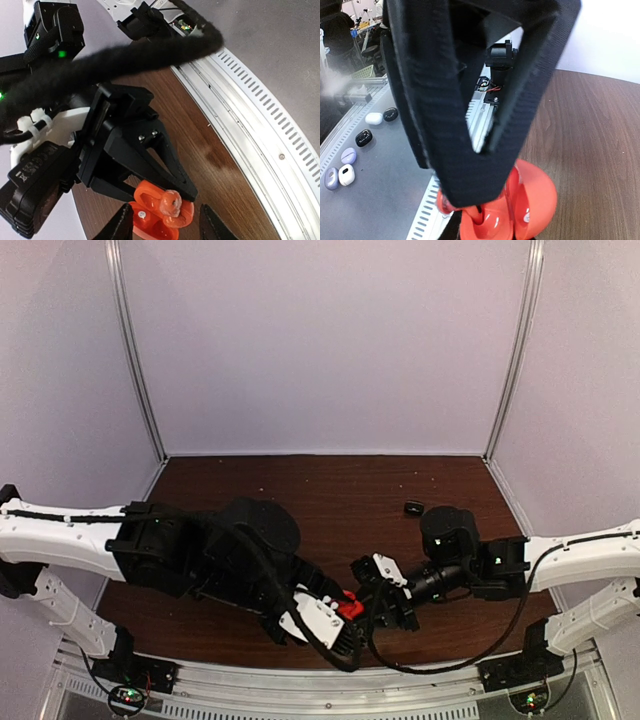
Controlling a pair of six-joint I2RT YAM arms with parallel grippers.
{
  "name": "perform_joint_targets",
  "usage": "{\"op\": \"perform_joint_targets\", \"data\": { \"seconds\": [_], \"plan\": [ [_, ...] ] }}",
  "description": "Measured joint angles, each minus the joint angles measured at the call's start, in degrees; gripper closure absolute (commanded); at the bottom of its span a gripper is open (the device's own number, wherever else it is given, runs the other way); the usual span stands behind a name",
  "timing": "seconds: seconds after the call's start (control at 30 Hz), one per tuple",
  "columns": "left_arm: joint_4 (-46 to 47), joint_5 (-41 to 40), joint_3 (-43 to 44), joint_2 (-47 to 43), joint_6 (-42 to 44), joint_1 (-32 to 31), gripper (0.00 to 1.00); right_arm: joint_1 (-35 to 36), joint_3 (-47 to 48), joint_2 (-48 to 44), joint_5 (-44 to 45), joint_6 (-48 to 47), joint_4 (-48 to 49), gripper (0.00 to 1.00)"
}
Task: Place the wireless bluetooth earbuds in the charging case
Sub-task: Insert the right earbud into the right side groove of the charging case, then adjust the right earbud in the right side groove of the charging case.
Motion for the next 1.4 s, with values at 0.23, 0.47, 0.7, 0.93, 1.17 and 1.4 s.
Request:
{"op": "perform_joint_targets", "data": {
  "seconds": [0.23, 0.47, 0.7, 0.93, 1.17, 1.4],
  "plan": [
    [3.21, -0.28, -3.23, -2.86, -1.14, 0.04, 0.53, -2.51, -2.62, -2.08, -0.22, 3.52, 5.49, 1.00],
    [10.67, -1.29, -6.08, -7.76, -10.10, 5.20, 0.27, -6.08, -5.77, -3.67, -0.39, 8.13, 12.70, 1.00],
    [25.22, -1.68, -11.54, -12.79, -27.45, 16.15, 0.02, -10.23, -6.45, -4.61, -0.07, 12.92, 17.81, 1.00],
    [33.35, 7.80, -14.40, -14.47, -41.99, 28.35, 0.02, -14.78, -7.56, -6.38, 0.00, 17.14, 22.27, 1.00],
    [34.88, 15.17, -14.51, -11.58, -45.55, 28.94, 0.02, -16.72, -7.80, -5.01, -1.11, 19.93, 24.06, 1.00],
    [34.80, 21.94, -13.75, -8.28, -45.13, 28.94, 0.02, -16.85, -7.02, -1.51, -2.75, 20.59, 23.54, 1.00]
  ]
}}
